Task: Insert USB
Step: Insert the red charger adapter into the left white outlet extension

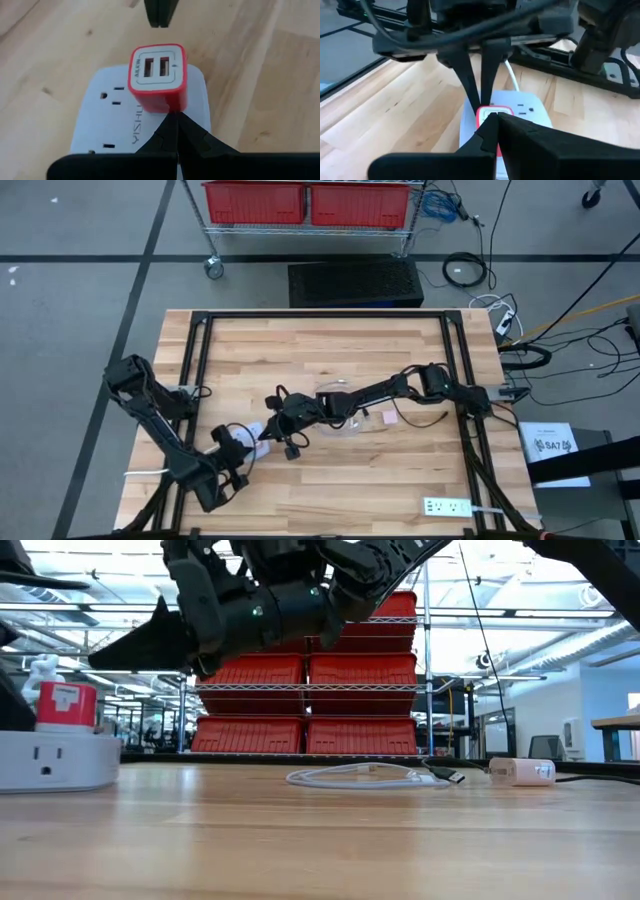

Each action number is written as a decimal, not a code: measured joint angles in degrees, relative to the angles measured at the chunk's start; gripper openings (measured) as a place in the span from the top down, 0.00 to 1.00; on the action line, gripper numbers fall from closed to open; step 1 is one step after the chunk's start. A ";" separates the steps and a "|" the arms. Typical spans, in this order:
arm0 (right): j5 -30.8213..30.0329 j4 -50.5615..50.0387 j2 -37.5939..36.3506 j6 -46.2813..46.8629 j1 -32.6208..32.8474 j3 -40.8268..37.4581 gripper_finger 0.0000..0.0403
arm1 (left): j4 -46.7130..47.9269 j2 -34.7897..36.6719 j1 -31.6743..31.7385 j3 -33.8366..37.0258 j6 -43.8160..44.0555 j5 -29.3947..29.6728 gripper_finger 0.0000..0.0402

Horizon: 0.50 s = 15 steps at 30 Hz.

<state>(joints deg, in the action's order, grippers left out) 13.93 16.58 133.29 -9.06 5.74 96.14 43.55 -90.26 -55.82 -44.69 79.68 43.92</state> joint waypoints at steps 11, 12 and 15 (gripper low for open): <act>1.20 0.21 -0.11 1.05 -0.02 0.02 1.00 | -6.85 -0.47 1.76 0.00 -8.33 0.20 1.00; 1.30 0.24 -0.11 1.53 0.00 0.02 1.00 | -7.84 -0.48 1.76 -0.03 -9.06 0.34 1.00; 1.42 -0.17 -0.11 2.70 0.00 0.02 1.00 | -9.27 -0.48 1.71 -1.49 -11.42 1.31 1.00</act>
<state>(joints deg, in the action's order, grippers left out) 15.35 16.41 133.19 -6.36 5.74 96.16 34.28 -90.74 -54.11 -46.17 68.26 45.23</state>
